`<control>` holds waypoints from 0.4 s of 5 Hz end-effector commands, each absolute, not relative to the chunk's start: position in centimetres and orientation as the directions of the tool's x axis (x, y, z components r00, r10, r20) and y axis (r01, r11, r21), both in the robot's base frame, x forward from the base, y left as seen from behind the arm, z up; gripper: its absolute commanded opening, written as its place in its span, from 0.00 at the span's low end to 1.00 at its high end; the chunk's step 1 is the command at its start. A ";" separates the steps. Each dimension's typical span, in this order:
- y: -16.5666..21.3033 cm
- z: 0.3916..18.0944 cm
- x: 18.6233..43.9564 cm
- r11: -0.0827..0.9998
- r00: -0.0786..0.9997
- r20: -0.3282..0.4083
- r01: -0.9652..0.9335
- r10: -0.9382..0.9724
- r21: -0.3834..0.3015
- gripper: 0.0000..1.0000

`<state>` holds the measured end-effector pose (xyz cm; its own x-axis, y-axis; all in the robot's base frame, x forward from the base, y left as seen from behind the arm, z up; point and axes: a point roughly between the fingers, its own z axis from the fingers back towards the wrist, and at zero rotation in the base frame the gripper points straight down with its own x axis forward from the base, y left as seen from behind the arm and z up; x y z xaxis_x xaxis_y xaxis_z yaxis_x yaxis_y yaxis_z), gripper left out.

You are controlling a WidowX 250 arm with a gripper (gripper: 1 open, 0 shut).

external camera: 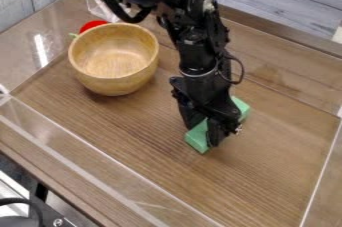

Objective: Put the green block in the brown bowl

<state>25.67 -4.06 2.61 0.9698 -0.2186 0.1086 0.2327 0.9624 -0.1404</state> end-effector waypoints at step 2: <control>-3.4 4.3 26.8 0.964 0.964 0.170 0.227 -0.203 -0.137 0.00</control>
